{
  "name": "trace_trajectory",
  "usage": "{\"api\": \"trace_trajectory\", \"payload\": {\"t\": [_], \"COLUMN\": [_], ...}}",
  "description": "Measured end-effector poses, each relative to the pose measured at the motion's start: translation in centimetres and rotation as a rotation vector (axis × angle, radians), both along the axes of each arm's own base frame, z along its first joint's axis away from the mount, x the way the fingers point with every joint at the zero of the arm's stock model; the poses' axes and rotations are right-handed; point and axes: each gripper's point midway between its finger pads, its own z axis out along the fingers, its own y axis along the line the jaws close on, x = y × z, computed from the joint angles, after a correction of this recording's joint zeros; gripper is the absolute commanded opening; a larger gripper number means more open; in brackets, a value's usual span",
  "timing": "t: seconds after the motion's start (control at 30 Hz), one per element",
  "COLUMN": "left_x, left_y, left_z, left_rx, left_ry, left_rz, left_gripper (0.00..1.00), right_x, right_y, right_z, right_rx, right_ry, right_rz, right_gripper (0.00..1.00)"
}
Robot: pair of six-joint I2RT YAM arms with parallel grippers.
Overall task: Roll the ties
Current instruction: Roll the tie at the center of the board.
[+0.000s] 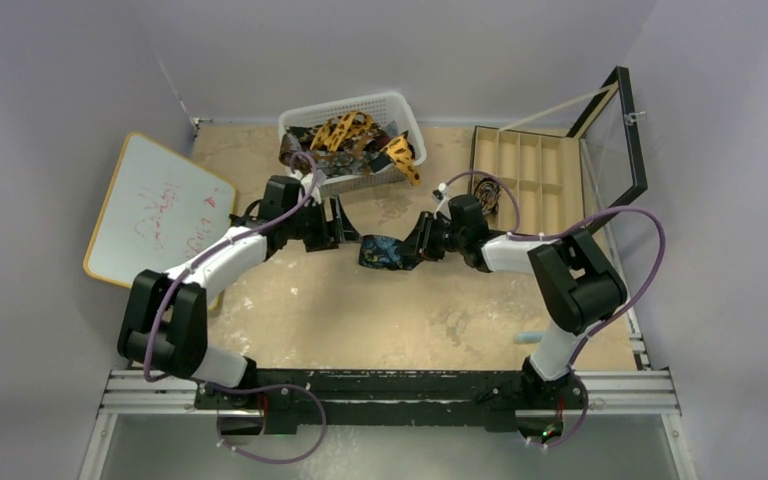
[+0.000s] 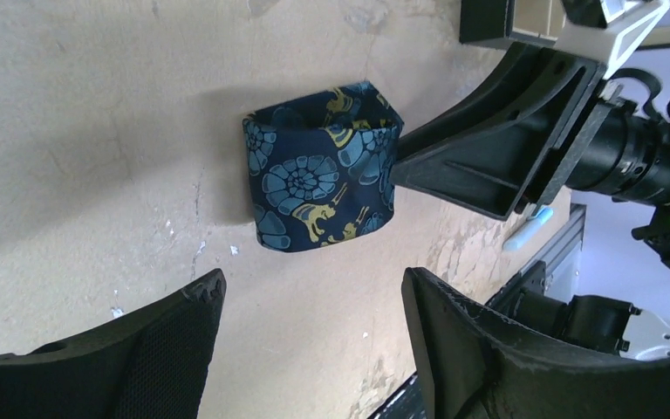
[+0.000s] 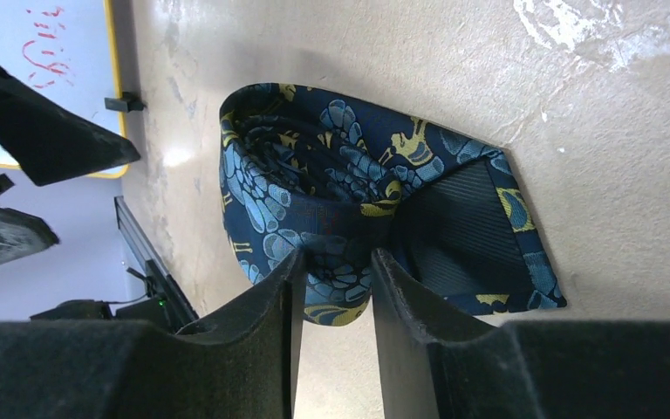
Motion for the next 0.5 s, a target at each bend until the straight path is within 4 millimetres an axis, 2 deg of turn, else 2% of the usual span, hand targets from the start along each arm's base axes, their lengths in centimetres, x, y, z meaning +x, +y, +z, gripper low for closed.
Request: {"api": "trace_trajectory", "payload": {"t": [0.23, 0.5], "left_x": [-0.2, 1.0], "left_y": [-0.9, -2.1], "left_z": [-2.6, -3.7], "left_rx": [-0.044, -0.093], "left_ry": [0.045, 0.023], "left_rz": [-0.054, -0.096], "left_gripper": [0.72, 0.73], "right_x": [0.1, 0.4], "right_y": [0.0, 0.3], "right_z": [-1.2, -1.9], "right_rx": [-0.02, -0.021], "right_ry": [0.016, 0.034], "right_rz": [0.008, 0.02], "right_gripper": [0.32, 0.3]}}
